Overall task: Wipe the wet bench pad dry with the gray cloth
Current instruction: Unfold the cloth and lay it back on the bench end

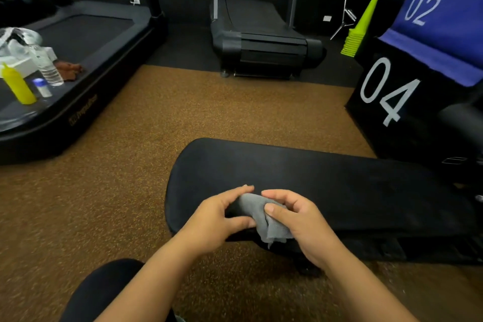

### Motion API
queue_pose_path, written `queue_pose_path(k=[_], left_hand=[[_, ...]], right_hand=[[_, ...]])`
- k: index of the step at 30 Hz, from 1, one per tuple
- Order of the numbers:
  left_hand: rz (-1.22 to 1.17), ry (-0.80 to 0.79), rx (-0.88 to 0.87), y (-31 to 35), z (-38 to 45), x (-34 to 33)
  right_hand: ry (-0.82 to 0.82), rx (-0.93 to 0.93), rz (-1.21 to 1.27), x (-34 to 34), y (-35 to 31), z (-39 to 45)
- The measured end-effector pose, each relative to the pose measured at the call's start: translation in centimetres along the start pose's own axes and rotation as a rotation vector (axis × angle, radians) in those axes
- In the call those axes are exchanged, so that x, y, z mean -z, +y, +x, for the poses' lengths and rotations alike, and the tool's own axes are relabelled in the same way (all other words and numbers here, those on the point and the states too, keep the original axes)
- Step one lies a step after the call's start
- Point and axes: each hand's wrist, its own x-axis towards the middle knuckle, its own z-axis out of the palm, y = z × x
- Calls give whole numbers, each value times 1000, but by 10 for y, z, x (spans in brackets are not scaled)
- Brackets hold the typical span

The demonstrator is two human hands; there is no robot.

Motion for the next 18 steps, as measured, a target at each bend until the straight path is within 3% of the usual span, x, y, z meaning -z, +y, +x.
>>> queue_pose_path(k=[5,8,12,15,18], left_hand=[[-281,53,62,10,3,2],[-452,99,77,20,7,1],[-531,147,70,27,15,1],[-541,154,71,29,16,3],[-589,148,122,26,17,9]], right_hand=[[78,126,-123,0,-2,-1],[32,165,-135,-1,1,2],[52,157,-349,-2,6,8],[115,188,-297,-1,5,9],[200,137,-71,7,3,8]])
